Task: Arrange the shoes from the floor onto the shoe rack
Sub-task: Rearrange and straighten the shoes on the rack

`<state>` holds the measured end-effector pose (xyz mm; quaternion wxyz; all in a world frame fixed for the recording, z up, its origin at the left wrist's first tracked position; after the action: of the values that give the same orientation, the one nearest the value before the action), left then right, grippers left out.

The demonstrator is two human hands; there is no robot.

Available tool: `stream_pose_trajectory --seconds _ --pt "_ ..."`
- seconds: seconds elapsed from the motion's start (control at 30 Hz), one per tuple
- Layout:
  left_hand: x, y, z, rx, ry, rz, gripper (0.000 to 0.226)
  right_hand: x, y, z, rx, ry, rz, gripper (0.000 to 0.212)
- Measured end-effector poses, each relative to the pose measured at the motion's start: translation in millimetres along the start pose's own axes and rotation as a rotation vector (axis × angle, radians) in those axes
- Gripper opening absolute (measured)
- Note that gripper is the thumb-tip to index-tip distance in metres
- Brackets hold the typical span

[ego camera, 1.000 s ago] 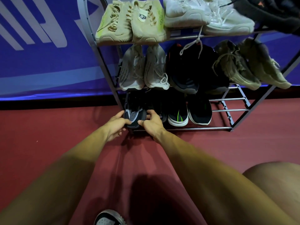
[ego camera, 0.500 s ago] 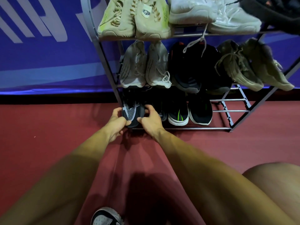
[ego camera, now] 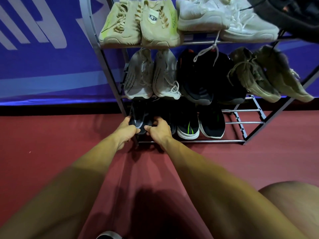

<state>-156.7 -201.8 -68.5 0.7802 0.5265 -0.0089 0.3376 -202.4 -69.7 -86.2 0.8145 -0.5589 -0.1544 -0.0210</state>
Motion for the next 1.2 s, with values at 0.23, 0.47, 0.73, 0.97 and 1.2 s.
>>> stream_pose_trajectory --seconds 0.23,0.47,0.73,0.97,1.2 --pt "-14.3 -4.1 -1.8 -0.015 -0.034 0.059 0.07 0.0 -12.2 17.4 0.34 0.017 0.15 0.047" --pt "5.2 9.8 -11.4 -0.198 0.028 0.037 0.046 10.8 -25.2 43.7 0.55 -0.005 0.246 0.045" --pt "40.9 24.6 -39.8 -0.307 -0.028 0.117 0.046 31.3 -11.2 102.8 0.681 0.031 0.186 0.044" --pt "58.1 40.5 -74.5 -0.24 -0.034 0.022 0.044 38.2 9.7 143.1 0.633 0.073 -0.013 0.054" --pt "68.4 55.1 -131.2 -0.25 -0.295 0.028 0.061 25.8 34.3 152.9 0.454 0.0 -0.216 0.058"
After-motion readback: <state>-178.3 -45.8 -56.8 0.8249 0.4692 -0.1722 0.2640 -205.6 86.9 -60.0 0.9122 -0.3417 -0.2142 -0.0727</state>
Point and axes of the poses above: each hand's wrist, its own x-axis away from the middle knuckle, its own z-axis out of the back of the hand, y = z × x, the point moved 3 cm from there along -x, towards the middle knuckle, and after that the axes turned 6 degrees about y, right-handed, at the moved point
